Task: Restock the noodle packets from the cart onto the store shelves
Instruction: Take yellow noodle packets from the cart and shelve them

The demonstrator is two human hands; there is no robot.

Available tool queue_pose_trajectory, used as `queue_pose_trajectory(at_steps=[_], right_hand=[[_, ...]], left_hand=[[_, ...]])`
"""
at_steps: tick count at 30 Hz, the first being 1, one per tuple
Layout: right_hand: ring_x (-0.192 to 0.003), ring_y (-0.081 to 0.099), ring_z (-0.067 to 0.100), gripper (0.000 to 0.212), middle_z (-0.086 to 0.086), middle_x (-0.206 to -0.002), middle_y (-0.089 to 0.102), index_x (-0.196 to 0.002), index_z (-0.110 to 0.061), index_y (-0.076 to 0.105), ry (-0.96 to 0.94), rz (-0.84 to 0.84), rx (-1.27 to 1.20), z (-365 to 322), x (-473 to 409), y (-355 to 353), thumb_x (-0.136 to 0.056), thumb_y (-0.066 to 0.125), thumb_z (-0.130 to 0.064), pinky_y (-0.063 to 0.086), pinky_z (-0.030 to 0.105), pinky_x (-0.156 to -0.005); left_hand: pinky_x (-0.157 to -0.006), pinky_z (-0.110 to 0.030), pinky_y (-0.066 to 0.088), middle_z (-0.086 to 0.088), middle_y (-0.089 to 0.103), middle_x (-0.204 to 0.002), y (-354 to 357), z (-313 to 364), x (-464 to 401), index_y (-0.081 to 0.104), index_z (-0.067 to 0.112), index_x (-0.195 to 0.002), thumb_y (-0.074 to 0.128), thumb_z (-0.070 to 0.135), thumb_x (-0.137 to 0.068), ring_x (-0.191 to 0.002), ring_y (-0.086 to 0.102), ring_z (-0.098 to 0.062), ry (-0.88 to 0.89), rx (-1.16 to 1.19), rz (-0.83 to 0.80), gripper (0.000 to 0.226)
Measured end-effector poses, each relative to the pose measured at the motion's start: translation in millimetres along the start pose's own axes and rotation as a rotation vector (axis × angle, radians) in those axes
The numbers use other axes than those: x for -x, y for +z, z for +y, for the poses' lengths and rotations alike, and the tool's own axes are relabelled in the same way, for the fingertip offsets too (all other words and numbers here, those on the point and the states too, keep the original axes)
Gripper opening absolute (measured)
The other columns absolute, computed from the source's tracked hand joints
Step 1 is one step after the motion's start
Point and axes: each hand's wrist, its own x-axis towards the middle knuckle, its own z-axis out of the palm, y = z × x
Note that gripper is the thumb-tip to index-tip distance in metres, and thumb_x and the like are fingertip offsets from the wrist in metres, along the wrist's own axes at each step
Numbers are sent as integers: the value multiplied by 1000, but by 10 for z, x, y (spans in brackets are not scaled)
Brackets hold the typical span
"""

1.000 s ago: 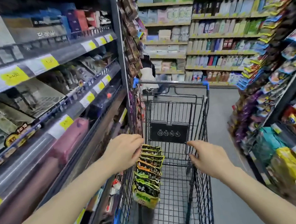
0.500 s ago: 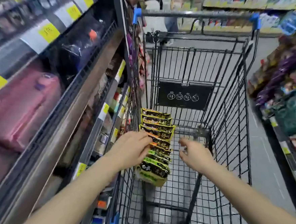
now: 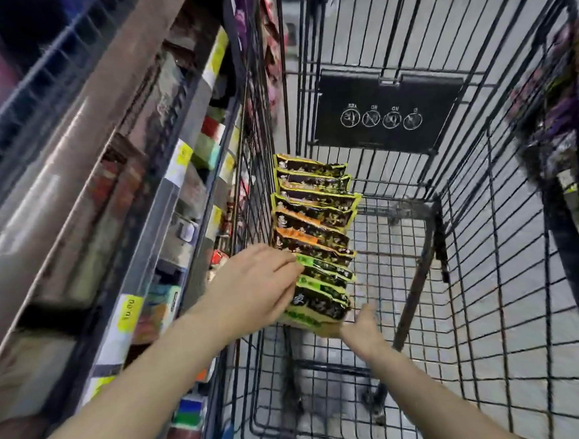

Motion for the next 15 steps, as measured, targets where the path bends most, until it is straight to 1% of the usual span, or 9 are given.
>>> queue_pose_trajectory(at_steps=[1, 2, 3, 5, 6, 8, 10, 13, 15], right_hand=[[-134, 36, 29, 100, 14, -154, 22, -149, -7, -8, 11, -31, -133, 18, -6, 60, -86, 68, -20, 43, 22, -95], [-130, 40, 28, 87, 14, -151, 26, -149, -8, 0, 10, -45, -197, 59, -37, 117, -89, 64, -12, 46, 14, -83], [-119, 49, 26, 71, 14, -146, 34, -144, -11, 16, -31, -32, -211, 94, -44, 173, -90, 61, -4, 48, 10, -71], [-91, 53, 18, 46, 17, -129, 52, -123, -13, 38, -108, 59, -162, 128, -34, 273, -86, 62, 3, 47, 13, -65], [-83, 53, 15, 43, 14, -116, 59, -118, -9, 43, -146, 108, -167, 155, -55, 320, -83, 65, 3, 45, 11, -64], [-79, 55, 11, 46, 3, -96, 62, -110, -5, 48, -208, 151, -236, 174, -87, 370, -74, 77, -2, 44, 7, -56], [-81, 58, 13, 45, -4, -88, 61, -100, -13, 49, -201, 181, -211, 167, -68, 396, -69, 81, -5, 45, 12, -60], [-87, 65, 21, 41, -1, -87, 67, -94, -17, 55, -183, 190, -144, 216, -83, 419, -65, 83, -7, 50, 24, -70], [-74, 64, 16, 33, -6, -77, 65, -79, -24, 56, -180, 205, -103, 230, -64, 404, -65, 84, -14, 47, 14, -58]], left_hand=[[-82, -33, 54, -4, 73, -94, 5, 5, 0, 70, 10, -97, 41, 23, -84, -83, 69, -17, -7, 11, 11, 35], [-81, -33, 55, -4, 73, -92, 7, 16, 3, 71, 9, -96, 42, 23, -84, -82, 69, -17, -15, 19, 17, 34], [-79, -33, 55, -4, 73, -91, 11, 20, 9, 71, 9, -95, 42, 23, -83, -81, 69, -17, -19, 21, 30, 34], [-76, -31, 55, -3, 73, -89, -1, 27, 14, 71, 9, -94, 43, 22, -83, -79, 69, -16, -34, 41, 52, 33], [-76, -30, 55, -2, 73, -88, -7, 30, 17, 71, 9, -94, 43, 22, -83, -78, 69, -15, -40, 49, 59, 33], [-74, -28, 55, -1, 73, -86, -7, 44, 30, 71, 10, -92, 43, 22, -83, -77, 69, -15, -51, 58, 70, 32], [-73, -28, 55, -1, 73, -85, -10, 64, 44, 71, 10, -92, 43, 22, -83, -75, 68, -15, -60, 58, 61, 31], [-72, -27, 55, 0, 73, -83, 17, 44, 60, 71, 11, -90, 45, 23, -83, -73, 68, -14, -72, 44, 67, 30], [-69, -28, 56, 0, 72, -81, 31, 40, 65, 72, 11, -89, 45, 23, -83, -72, 68, -14, -78, 43, 62, 30]])
